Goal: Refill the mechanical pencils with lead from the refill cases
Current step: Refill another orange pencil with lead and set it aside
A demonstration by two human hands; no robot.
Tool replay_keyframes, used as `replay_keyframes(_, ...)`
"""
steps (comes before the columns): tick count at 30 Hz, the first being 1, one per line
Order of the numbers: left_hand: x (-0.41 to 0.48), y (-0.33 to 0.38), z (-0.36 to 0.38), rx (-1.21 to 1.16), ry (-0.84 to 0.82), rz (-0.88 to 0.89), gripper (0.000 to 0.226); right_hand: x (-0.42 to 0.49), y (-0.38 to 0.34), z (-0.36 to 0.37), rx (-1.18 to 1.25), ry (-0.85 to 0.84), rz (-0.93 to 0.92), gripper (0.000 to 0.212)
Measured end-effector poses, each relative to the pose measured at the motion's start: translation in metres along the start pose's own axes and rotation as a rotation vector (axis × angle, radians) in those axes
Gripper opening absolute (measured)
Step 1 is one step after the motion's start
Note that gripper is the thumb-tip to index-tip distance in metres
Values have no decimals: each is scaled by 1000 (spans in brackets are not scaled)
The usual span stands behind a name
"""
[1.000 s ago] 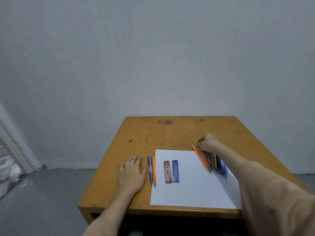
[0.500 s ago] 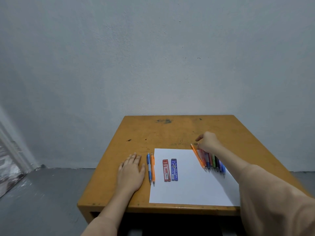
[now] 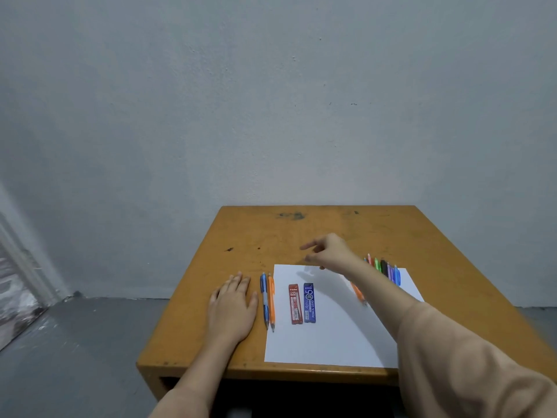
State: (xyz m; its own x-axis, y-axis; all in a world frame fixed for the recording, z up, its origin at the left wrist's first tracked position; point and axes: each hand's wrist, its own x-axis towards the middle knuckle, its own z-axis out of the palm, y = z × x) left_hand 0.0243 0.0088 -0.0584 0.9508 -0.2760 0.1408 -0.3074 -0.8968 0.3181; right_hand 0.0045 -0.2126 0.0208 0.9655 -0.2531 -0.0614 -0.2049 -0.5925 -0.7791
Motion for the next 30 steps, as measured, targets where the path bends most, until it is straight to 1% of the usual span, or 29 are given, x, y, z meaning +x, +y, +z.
replay_keyframes(5, 0, -1, -1, -5, 4, -5, 52, -1, -4, 30, -5, -144, -44, 30)
replay_keyframes(8, 0, -1, 0, -17, 8, 0, 52, 2, -3, 42, -42, -200, -78, 36)
replay_keyframes(14, 0, -1, 0, -13, 12, 6, 52, 12, -7, 55, -173, -220, -143, 46)
replay_keyframes(20, 2, -2, -1, -4, 15, 12, 52, 22, -8, 58, -293, -251, -139, 62)
replay_keyframes(24, 2, -2, 0, -2, 21, 9, 51, 25, -9, 59, -293, -261, -129, 63)
replay_keyframes(30, 2, -2, 0, -6, 16, 5, 52, 27, -12, 59, -260, -274, -103, 54)
